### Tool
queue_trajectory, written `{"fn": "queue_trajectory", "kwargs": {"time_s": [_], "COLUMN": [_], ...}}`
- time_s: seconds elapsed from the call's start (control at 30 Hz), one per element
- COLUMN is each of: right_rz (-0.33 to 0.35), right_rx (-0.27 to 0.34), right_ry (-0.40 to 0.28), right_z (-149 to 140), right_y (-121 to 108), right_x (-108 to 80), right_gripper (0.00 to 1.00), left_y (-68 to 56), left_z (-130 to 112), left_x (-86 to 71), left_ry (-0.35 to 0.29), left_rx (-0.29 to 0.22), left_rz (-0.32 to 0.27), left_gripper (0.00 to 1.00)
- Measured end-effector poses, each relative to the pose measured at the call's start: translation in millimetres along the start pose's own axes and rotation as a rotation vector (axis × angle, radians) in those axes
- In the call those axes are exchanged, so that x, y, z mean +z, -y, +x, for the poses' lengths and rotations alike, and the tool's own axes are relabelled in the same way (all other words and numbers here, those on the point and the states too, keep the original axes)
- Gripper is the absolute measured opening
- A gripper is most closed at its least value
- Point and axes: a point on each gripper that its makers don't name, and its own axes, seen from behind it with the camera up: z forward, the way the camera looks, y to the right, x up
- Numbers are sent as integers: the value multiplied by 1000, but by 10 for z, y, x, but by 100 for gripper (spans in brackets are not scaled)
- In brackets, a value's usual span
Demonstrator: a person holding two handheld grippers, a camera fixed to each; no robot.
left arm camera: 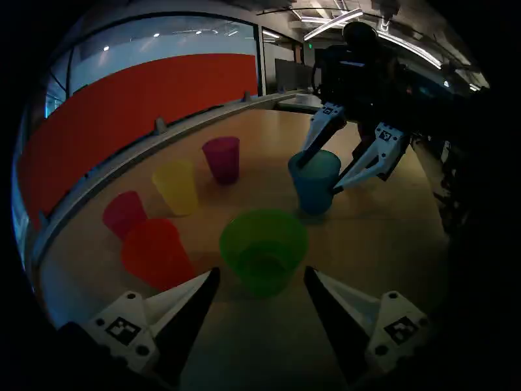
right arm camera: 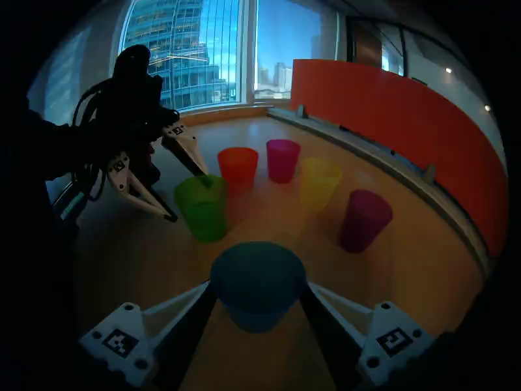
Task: Pour water
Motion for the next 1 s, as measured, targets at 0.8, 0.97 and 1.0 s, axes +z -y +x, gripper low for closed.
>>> {"fn": "queue_trajectory", "kwargs": {"time_s": [0.8, 0.97, 1.0], "right_rz": [-29, -33, -34], "right_rx": [-1, 7, 9], "right_ry": [6, 7, 7], "right_z": [-132, -144, -144], "right_y": [-18, -6, -4], "right_x": [-55, -60, -64], "right_gripper": [100, 100, 100], "left_y": [-36, -11, -6], "left_z": [-54, -68, -71], "left_x": [-97, -134, -145], "left_ry": [9, 9, 9], "left_rx": [3, 0, -1], "left_rz": [15, 25, 28], "left_gripper": [96, 96, 96]}}
